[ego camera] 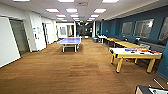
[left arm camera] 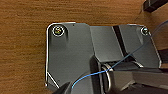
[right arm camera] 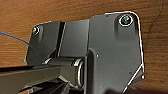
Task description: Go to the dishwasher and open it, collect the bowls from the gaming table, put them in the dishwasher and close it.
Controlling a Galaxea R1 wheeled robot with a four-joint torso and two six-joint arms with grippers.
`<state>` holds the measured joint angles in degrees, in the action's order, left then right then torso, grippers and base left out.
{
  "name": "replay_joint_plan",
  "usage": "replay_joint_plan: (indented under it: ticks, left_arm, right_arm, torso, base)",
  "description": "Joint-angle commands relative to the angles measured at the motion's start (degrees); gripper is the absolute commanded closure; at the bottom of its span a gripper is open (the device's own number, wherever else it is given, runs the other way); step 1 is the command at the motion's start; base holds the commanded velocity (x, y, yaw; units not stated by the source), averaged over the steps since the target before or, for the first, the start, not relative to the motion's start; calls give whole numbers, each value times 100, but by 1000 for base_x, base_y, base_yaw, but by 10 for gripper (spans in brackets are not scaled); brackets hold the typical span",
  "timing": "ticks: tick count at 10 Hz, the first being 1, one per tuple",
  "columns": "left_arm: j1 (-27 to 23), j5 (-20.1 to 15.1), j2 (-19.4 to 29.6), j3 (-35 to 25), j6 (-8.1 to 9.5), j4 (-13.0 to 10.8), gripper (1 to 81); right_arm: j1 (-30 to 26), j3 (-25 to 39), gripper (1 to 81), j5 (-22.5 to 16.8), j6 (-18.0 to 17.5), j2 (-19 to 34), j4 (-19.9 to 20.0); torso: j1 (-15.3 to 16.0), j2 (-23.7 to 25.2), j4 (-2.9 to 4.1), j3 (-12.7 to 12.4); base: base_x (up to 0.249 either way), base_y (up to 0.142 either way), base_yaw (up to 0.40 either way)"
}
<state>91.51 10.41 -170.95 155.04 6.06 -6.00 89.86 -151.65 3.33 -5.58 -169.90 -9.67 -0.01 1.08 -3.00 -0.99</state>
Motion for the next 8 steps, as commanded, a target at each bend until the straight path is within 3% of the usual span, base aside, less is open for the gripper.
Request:
replay_joint_plan:
  ticks: [1, 8]
  left_arm:
    - [-270, -241, 17, 9, 1, 20, 10]
    - [-269, -250, -1, 9, 1, 20, 10]
  right_arm:
    - [-288, 5, 10, -262, 5, 33, 9]
    - [-271, 5, 10, -271, 22, -29, -26]
  torso:
    - [1, 0, 0, 0]
    - [1, 0, 0, 2]
  base:
    - [256, 0, 0]
    - [274, 0, 0]
